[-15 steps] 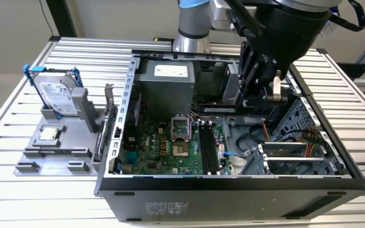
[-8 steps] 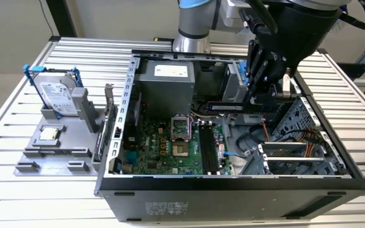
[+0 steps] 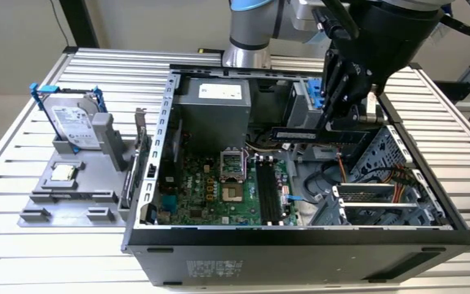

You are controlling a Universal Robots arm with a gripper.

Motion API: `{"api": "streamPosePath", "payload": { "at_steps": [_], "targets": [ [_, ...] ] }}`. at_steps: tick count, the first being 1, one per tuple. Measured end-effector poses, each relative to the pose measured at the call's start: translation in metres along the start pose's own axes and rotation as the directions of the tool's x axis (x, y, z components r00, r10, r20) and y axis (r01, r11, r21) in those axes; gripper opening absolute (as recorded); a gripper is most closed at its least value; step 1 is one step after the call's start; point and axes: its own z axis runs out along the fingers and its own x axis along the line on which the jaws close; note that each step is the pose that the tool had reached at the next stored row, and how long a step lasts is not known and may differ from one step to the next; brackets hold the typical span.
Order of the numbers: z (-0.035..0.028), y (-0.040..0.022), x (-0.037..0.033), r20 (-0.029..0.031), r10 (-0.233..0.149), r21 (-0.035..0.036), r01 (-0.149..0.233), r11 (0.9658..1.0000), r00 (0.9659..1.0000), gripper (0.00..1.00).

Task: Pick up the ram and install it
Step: 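Pick up the ram and move it above insertion slot, then insert the ram into the slot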

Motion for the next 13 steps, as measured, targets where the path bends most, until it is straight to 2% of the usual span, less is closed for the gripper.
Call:
{"api": "streamPosePath", "payload": {
  "at_steps": [4,13],
  "targets": [
    [0.0001,-0.0010,-0.0035,0.0007,0.016,0.0004,-0.016,0.9999,0.9999,0.00],
    [0.0007,-0.0016,-0.0275,0.0006,0.018,0.0005,-0.018,0.9998,0.9998,0.00]
  ]
}}
